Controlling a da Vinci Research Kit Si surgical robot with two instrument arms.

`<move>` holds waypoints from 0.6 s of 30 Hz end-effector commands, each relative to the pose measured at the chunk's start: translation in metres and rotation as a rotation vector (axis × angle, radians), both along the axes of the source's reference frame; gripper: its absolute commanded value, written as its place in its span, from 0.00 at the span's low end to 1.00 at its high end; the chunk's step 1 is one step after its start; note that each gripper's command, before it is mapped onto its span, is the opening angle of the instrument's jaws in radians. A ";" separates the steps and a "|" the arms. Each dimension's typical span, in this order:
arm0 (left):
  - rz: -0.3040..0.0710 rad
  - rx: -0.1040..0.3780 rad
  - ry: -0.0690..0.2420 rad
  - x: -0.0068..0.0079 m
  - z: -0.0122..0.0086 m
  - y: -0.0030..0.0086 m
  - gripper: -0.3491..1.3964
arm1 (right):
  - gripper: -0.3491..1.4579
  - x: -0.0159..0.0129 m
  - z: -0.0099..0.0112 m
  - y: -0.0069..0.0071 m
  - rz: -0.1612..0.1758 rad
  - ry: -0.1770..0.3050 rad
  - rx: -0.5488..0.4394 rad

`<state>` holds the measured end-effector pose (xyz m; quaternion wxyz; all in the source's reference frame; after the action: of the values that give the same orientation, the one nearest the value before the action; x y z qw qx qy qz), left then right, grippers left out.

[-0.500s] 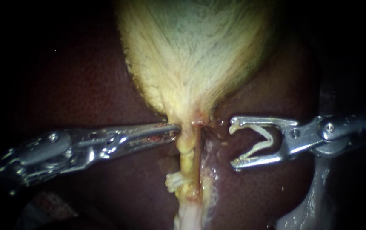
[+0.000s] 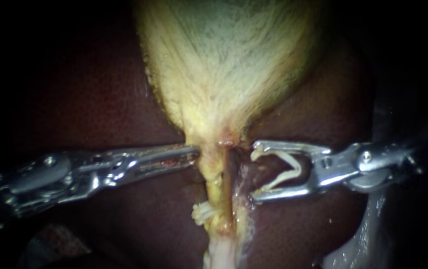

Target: Clipping third clip left tube

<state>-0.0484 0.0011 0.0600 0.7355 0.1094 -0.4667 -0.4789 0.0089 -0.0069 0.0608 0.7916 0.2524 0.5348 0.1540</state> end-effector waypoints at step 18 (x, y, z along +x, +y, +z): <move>-0.013 -0.001 0.009 0.0007 -0.0018 -0.0003 0.00 | 0.50 0.0037 0.0078 -0.0014 0.024 -0.025 0.120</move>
<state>-0.0477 0.0008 0.0581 0.7341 0.1043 -0.4648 -0.4839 0.0127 -0.0084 0.0689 0.7798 0.2913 0.5175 0.1983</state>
